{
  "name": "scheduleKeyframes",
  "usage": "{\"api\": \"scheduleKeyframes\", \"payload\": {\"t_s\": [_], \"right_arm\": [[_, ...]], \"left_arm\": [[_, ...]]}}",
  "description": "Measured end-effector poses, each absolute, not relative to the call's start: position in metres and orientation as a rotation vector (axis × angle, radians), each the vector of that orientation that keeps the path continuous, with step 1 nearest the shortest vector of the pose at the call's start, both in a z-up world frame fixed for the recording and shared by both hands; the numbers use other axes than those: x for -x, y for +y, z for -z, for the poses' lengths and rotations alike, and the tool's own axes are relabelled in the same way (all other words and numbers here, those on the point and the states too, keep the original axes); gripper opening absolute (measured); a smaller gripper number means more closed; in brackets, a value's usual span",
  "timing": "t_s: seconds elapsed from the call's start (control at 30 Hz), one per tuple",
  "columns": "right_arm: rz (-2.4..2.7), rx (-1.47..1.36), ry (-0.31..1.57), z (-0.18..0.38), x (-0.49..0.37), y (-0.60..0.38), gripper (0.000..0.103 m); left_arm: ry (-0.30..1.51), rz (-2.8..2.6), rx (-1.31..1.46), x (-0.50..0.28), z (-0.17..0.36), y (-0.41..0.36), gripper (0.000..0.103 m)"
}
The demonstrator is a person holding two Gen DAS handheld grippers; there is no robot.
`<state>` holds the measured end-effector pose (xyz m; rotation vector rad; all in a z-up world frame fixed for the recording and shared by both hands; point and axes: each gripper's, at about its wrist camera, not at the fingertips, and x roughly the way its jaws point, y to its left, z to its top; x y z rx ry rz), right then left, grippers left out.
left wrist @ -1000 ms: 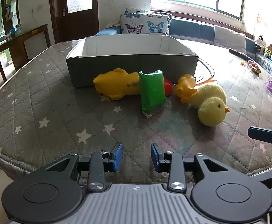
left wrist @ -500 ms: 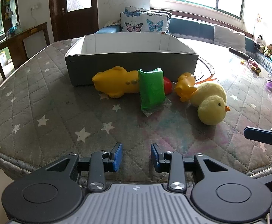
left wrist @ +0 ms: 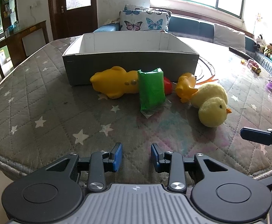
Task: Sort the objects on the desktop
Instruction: 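Move the right tool toward the yellow plush chick, then close the right gripper on the yellow plush chick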
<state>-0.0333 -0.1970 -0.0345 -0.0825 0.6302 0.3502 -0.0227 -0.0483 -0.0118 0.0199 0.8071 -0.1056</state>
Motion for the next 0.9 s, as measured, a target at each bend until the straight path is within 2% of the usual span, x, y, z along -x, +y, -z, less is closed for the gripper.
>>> {"api": "scheduleKeyframes", "payload": {"t_s": [0.9], "right_arm": [[-0.353, 0.106, 0.636, 0.031, 0.010, -0.194, 0.102]], "left_arm": [[0.812, 0.124, 0.004, -0.001, 0.005, -0.045, 0.036]]}}
